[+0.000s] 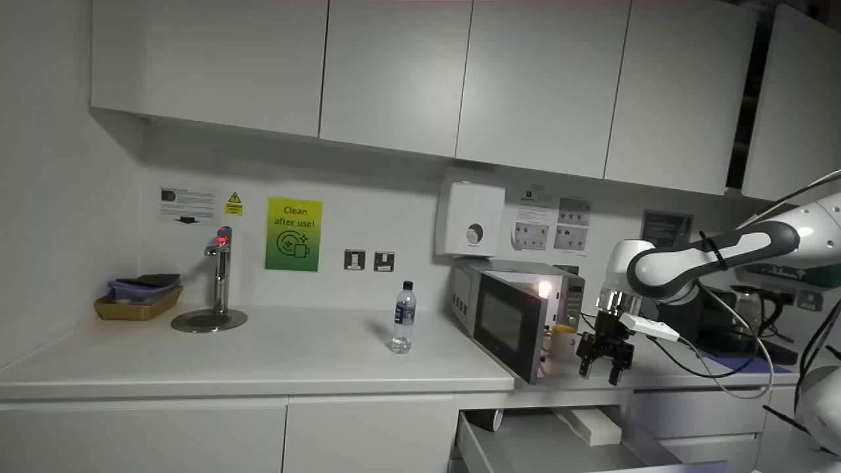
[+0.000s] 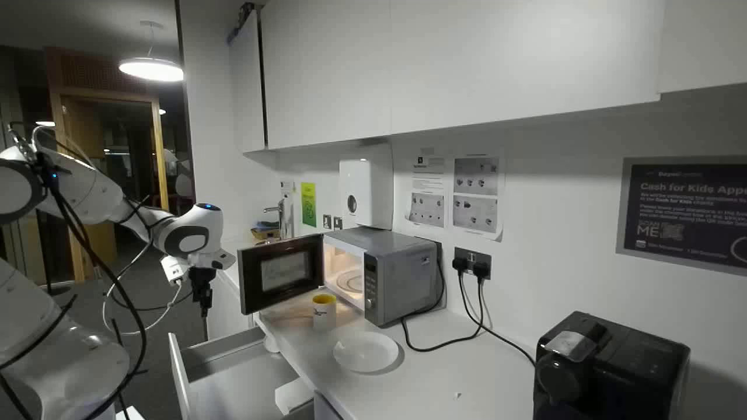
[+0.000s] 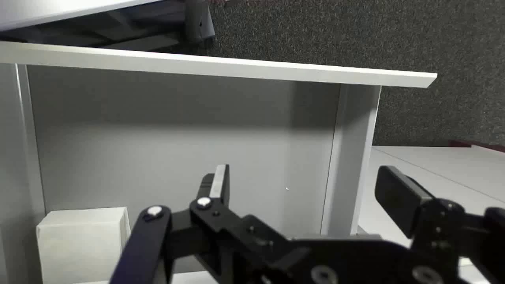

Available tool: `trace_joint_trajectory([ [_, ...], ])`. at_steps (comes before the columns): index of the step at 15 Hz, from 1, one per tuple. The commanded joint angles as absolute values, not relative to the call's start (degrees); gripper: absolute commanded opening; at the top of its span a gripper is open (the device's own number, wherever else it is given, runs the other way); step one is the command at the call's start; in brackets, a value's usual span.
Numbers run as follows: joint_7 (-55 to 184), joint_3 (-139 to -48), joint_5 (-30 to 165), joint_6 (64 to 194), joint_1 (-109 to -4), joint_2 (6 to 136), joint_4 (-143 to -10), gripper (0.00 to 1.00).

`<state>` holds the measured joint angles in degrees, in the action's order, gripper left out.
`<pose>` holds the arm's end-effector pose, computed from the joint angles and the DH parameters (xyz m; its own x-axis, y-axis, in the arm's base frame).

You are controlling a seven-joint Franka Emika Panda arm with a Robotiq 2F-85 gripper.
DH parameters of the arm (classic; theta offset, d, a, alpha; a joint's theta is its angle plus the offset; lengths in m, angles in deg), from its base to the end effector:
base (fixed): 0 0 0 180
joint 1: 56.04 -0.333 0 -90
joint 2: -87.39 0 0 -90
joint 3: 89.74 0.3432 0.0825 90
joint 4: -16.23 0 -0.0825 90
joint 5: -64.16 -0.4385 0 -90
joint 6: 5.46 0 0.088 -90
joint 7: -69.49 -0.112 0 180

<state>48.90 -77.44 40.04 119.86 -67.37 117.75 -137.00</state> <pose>0.3679 0.1732 0.3908 0.9770 -0.2018 -0.0696 -0.2126 -0.9495 -0.2310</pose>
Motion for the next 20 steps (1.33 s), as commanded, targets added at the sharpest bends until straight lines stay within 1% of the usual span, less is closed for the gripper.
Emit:
trace_joint_trajectory([
  [1, 48.86, -77.52, 40.13, 119.74, -67.41, 117.77, -136.94, 1.00],
  [10, 48.86, -77.51, 40.13, 119.74, -67.41, 117.74, -136.94, 1.00],
  [20, 72.11, -85.44, 50.12, 113.08, -66.51, 117.67, -134.34, 1.00],
])
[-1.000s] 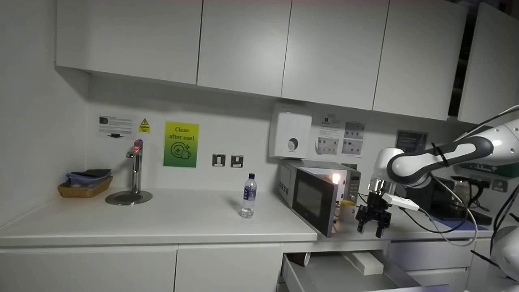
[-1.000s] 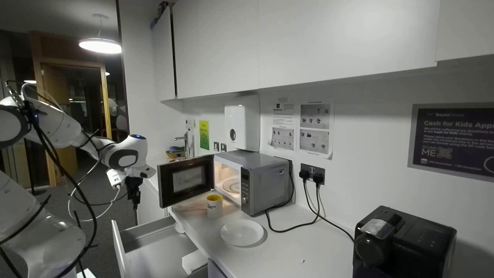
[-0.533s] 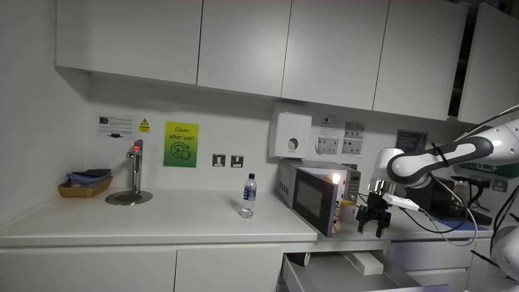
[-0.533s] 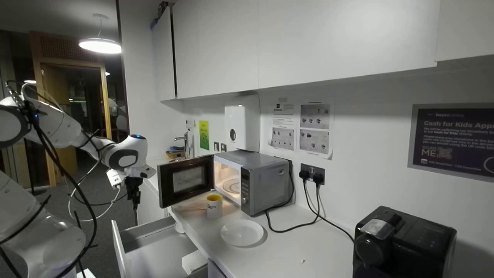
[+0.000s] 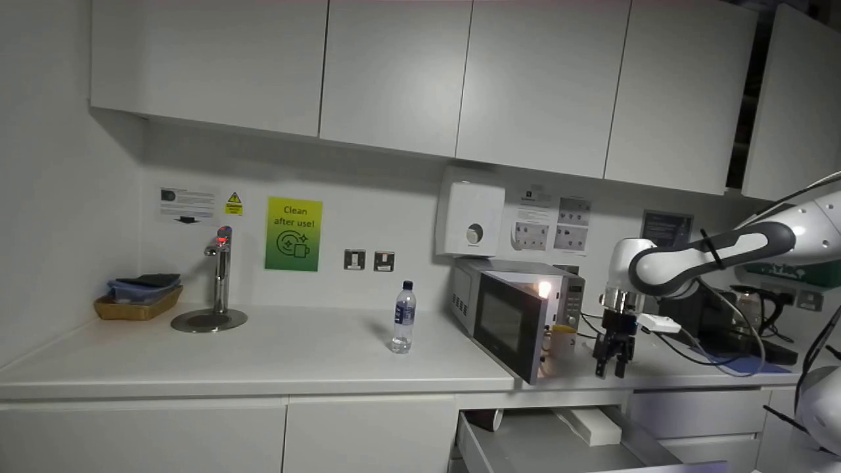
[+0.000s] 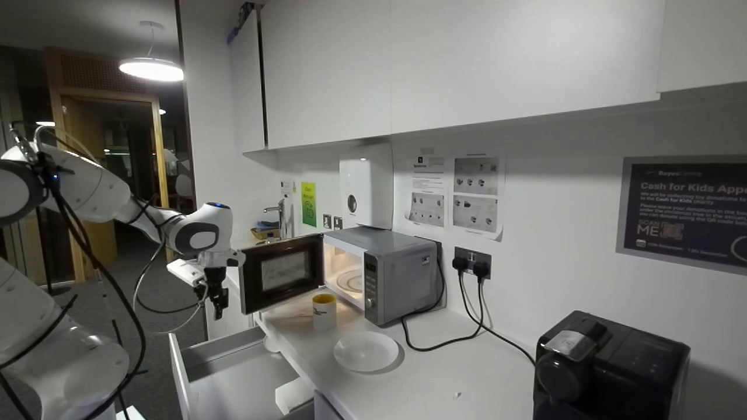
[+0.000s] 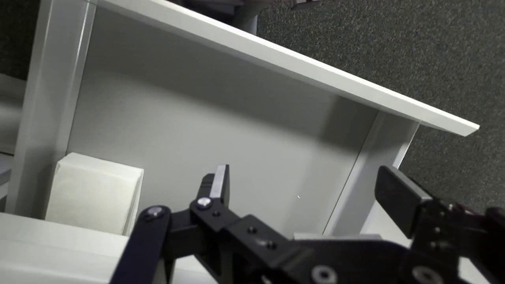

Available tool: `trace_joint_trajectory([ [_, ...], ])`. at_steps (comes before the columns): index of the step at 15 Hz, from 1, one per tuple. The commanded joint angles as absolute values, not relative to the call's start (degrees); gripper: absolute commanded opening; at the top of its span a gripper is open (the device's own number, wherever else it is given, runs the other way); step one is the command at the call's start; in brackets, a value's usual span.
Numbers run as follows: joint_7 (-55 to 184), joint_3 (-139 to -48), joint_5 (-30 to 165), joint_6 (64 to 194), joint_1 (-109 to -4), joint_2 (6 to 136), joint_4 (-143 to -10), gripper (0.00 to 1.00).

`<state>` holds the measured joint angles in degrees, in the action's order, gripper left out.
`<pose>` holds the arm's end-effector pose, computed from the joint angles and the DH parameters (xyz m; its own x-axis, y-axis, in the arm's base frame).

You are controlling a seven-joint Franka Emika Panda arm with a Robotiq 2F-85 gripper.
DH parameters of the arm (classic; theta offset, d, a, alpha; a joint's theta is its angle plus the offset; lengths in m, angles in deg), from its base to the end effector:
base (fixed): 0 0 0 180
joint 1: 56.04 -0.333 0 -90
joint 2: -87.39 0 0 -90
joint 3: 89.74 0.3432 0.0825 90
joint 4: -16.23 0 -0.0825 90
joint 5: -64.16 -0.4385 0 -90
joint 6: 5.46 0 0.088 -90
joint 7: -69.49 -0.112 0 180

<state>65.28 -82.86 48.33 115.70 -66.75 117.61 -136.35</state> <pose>0.3782 0.1312 0.3917 0.9962 0.0743 -0.0445 0.0658 -0.9835 -0.1687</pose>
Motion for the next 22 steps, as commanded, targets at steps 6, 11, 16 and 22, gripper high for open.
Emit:
trace_joint_trajectory([
  [6, 75.64, -86.20, 50.08, 113.12, -66.39, 117.62, -134.67, 1.00],
  [11, 75.58, -86.03, 50.09, 113.12, -66.45, 117.58, -134.79, 1.00],
  [16, 79.32, -86.59, 58.60, 112.81, -64.80, 116.71, -133.37, 1.00],
  [22, 86.57, -88.84, 66.29, 113.63, -63.63, 112.74, -129.09, 1.00],
])
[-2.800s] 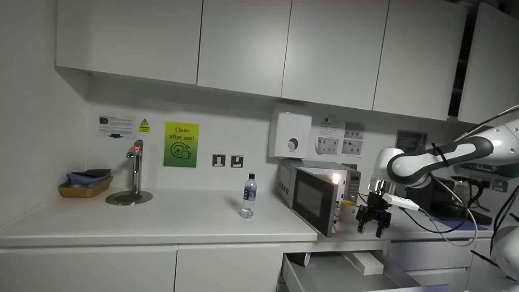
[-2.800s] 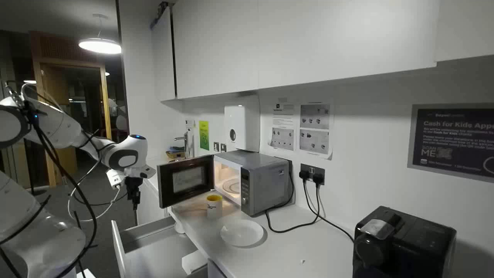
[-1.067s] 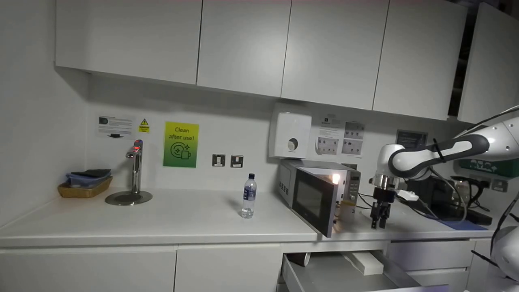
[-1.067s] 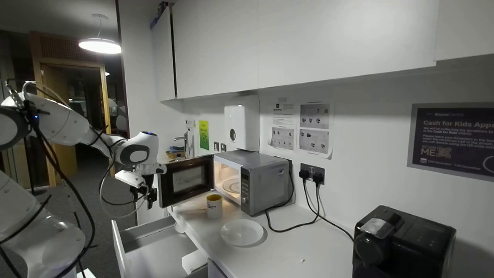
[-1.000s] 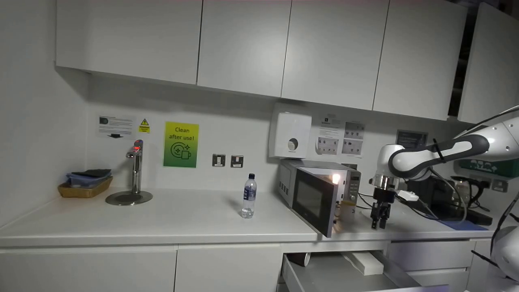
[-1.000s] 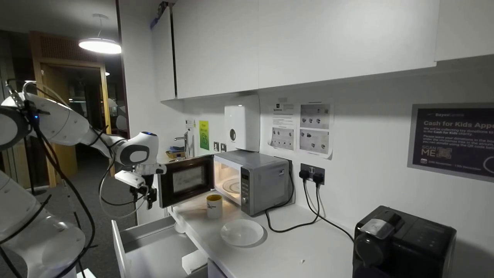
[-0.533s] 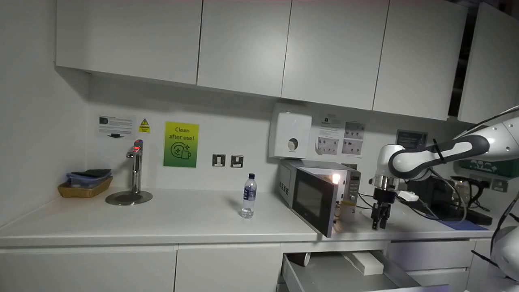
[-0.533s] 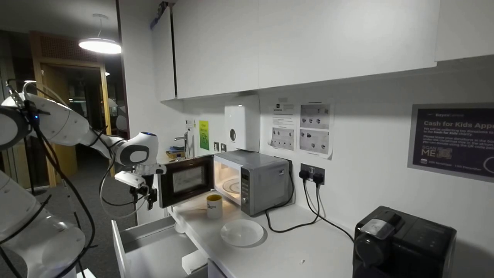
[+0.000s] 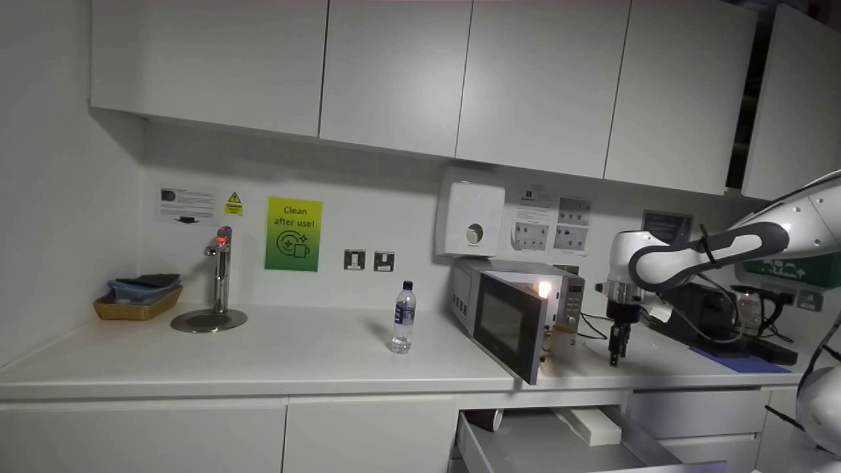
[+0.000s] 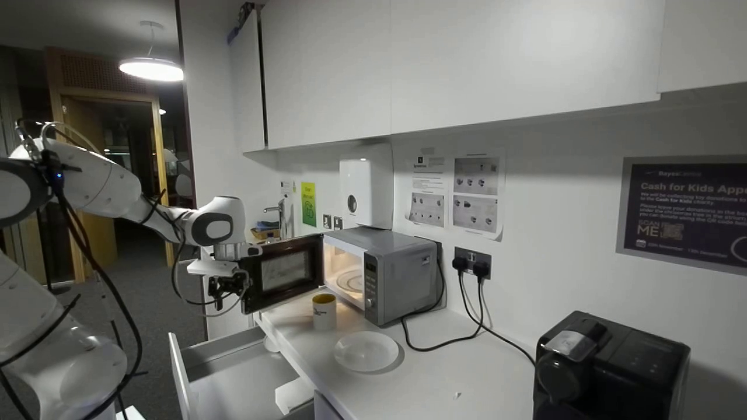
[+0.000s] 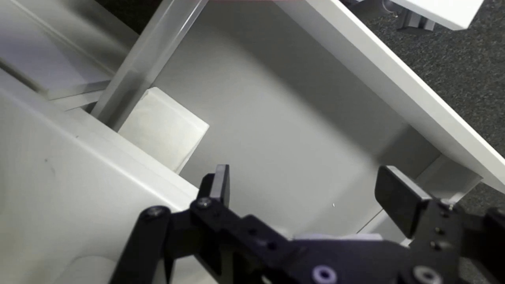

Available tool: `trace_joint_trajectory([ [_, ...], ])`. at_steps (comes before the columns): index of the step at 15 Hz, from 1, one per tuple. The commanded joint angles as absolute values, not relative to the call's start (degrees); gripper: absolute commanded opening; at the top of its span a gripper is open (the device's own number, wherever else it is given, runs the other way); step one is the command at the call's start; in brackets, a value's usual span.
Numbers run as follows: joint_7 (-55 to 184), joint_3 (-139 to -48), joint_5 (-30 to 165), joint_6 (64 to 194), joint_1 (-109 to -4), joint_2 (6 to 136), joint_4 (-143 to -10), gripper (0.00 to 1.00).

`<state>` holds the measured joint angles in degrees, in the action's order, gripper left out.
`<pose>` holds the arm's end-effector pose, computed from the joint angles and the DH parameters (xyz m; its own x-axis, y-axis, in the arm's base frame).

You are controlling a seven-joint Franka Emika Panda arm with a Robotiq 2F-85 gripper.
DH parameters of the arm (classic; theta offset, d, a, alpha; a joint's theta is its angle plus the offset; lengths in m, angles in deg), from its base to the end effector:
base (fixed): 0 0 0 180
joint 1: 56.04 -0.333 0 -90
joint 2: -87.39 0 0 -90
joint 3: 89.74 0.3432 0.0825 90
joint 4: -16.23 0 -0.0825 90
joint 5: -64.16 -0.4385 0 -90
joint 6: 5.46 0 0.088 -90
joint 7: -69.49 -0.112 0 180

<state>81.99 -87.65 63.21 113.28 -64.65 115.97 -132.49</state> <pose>0.4069 0.0773 0.4108 0.9238 0.3820 -0.0247 0.3821 -0.9241 -0.0023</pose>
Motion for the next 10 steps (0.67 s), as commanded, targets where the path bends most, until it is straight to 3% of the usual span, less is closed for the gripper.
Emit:
trace_joint_trajectory([
  [1, 87.87, -89.33, 67.01, 114.53, -63.57, 111.64, -128.10, 1.00],
  [10, 101.17, -91.18, 69.25, 123.08, -63.41, 98.95, -118.10, 1.00],
])
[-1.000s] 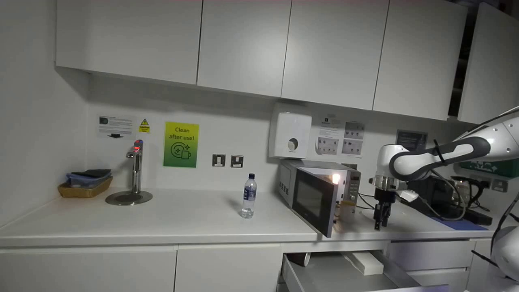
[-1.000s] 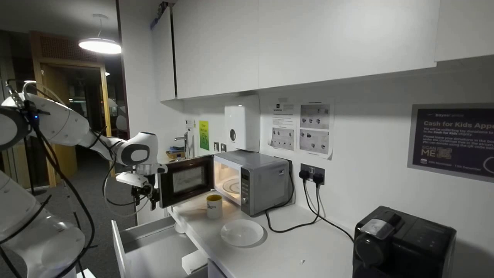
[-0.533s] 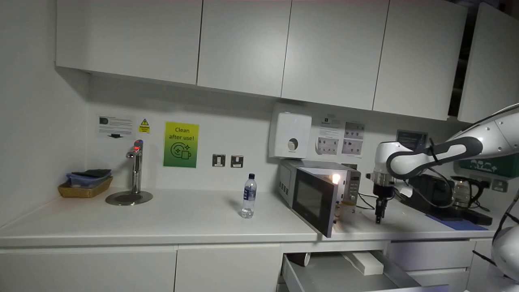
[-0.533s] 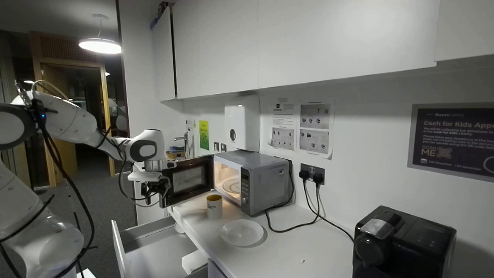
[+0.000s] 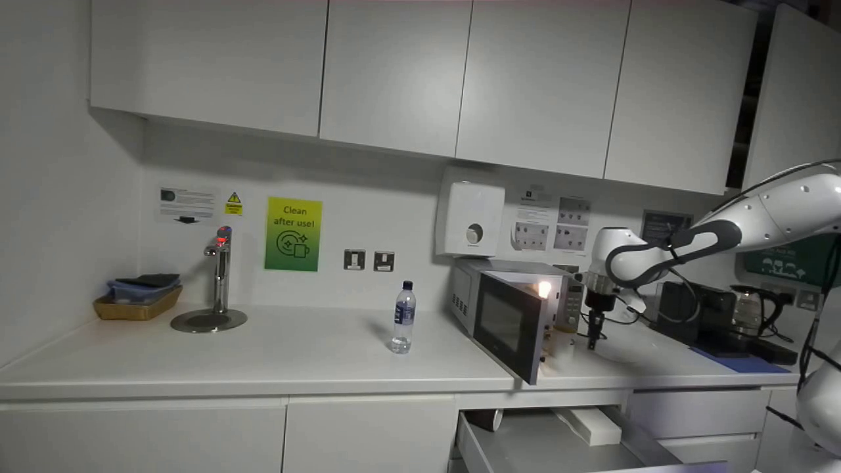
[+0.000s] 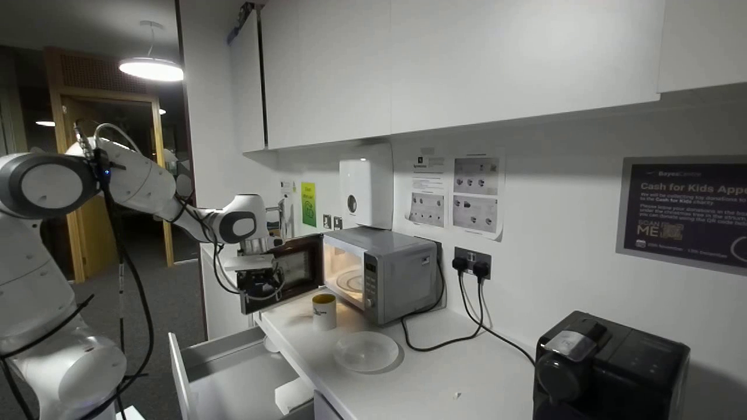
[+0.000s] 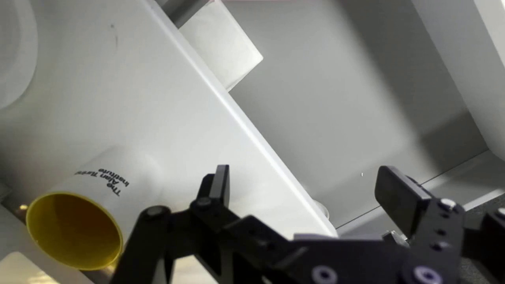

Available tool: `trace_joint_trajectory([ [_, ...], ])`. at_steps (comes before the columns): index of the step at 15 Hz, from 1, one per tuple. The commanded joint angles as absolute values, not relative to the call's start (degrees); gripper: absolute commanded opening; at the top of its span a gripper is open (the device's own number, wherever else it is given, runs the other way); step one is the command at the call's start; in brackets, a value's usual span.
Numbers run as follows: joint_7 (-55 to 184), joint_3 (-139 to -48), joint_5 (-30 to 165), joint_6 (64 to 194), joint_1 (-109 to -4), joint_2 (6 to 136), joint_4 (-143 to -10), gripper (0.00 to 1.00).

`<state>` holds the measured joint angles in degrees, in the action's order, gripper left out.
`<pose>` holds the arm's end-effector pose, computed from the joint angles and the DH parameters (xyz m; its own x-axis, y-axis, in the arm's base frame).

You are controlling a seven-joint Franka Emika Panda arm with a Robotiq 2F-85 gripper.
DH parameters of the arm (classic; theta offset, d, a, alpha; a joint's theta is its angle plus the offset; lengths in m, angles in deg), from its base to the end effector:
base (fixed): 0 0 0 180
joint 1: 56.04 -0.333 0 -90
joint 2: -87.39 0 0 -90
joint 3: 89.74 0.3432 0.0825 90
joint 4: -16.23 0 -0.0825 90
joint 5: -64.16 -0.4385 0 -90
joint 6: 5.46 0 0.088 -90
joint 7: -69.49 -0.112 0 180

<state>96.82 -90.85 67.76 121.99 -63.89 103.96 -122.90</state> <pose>0.4893 0.0555 0.4149 0.8049 0.5911 0.0532 0.5865 -0.8059 0.0809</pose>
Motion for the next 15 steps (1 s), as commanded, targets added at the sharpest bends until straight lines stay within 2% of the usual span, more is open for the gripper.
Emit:
trace_joint_trajectory([
  [1, 102.41, -91.07, 69.65, 122.89, -63.26, 97.50, -116.66, 1.00],
  [15, 113.37, -89.75, 71.51, 129.49, -59.53, 81.35, -101.78, 1.00],
])
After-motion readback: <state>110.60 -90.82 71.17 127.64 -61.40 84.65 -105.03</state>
